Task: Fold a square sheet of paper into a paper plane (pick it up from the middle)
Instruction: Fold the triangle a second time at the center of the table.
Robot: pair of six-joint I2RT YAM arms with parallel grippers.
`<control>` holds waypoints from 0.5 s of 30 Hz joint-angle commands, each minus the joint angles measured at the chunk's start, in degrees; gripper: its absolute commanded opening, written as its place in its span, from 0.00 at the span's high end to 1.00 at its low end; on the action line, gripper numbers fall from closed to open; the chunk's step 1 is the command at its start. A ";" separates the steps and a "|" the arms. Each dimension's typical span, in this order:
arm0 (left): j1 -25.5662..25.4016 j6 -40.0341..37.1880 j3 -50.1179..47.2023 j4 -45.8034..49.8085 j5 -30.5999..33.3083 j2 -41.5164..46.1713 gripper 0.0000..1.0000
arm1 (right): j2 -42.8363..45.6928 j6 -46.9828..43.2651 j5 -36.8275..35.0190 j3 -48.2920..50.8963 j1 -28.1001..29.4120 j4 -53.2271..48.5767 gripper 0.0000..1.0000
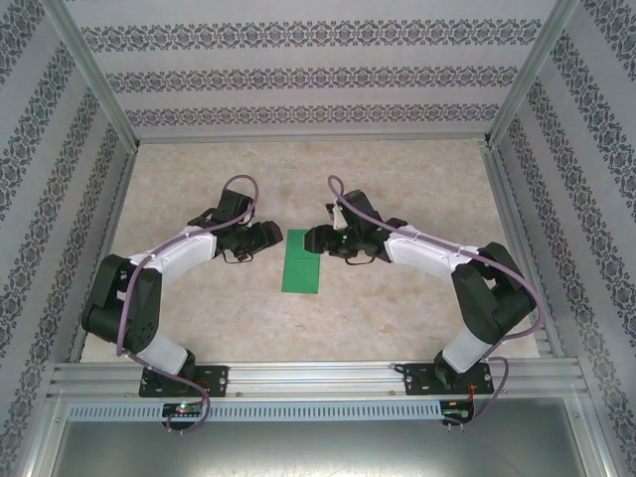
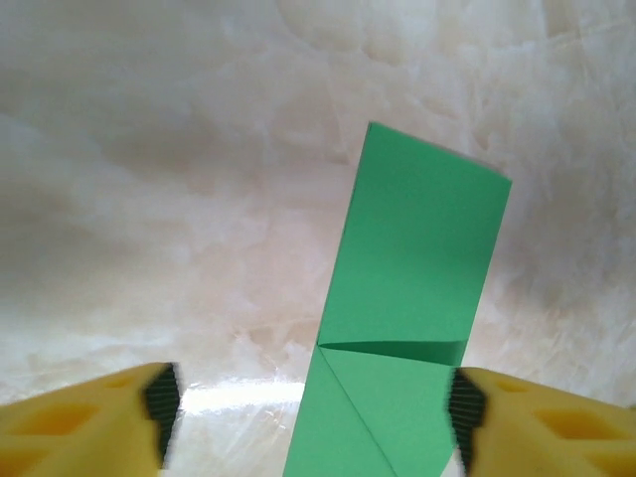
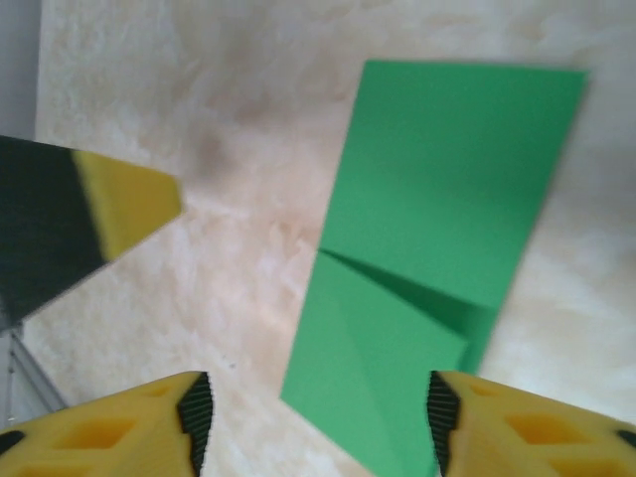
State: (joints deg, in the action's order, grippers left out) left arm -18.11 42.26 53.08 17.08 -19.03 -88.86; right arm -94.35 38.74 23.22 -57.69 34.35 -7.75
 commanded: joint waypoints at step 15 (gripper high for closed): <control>0.76 4.66 -6.27 -6.86 -4.09 5.46 0.00 | -14.71 -6.45 11.05 -6.47 -2.00 -1.27 0.50</control>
State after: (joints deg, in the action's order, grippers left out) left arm -17.87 45.47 47.59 13.72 -21.17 -84.20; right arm -108.42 33.82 31.20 -63.33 32.47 -9.04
